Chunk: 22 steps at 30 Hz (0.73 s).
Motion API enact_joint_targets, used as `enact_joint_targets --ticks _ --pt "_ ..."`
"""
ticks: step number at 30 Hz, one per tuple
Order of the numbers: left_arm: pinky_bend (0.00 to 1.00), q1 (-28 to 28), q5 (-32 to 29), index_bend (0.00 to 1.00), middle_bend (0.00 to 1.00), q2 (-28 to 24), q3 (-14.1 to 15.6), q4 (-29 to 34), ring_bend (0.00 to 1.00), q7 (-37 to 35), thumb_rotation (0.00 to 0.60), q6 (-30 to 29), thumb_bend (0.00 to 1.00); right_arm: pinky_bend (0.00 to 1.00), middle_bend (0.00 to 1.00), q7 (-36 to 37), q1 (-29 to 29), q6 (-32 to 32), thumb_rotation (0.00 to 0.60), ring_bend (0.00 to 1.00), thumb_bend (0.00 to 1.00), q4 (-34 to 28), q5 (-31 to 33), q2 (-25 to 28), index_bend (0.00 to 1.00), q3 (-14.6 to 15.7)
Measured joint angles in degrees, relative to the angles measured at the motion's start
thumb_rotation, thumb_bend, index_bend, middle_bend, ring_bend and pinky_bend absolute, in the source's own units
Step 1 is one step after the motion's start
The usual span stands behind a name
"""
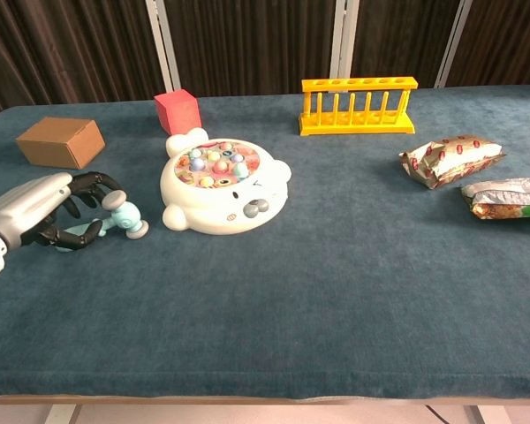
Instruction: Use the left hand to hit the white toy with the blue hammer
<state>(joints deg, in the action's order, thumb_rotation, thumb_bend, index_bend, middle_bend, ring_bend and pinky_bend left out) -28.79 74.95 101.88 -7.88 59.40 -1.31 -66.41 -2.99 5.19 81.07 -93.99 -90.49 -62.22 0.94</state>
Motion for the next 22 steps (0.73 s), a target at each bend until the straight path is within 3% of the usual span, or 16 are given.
enact_joint_targets --ticks 5,10,17,22 --pt "0.2 1.5 1.1 0.0 0.03 -3.5 0.7 4.0 0.04 1.1 0.6 -2.2 0.46 0.0 0.0 0.2 0.0 0.1 0.6 0.0 0.27 0.1 -0.1 0.1 0.0 0.0" --pt "0.01 6.8 5.4 0.0 0.0 -12.9 4.2 14.3 0.0 3.7 0.6 -11.2 0.46 0.0 0.0 0.5 -0.3 0.7 0.6 0.0 0.27 0.1 -0.2 0.4 0.0 0.0" --pt "0.0 20.2 11.7 0.0 0.0 -25.4 11.4 26.3 0.0 7.5 0.6 -29.1 0.47 0.0 0.0 -1.3 -0.4 0.5 0.6 0.0 0.27 0.0 1.6 -0.2 0.0 -0.7" --pt "0.0 22.2 14.5 0.0 0.0 -29.4 13.9 28.7 0.0 5.8 0.6 -29.2 0.47 0.0 0.0 -3.0 -0.3 0.3 0.6 0.0 0.27 -0.2 2.2 -0.8 0.0 -1.0"
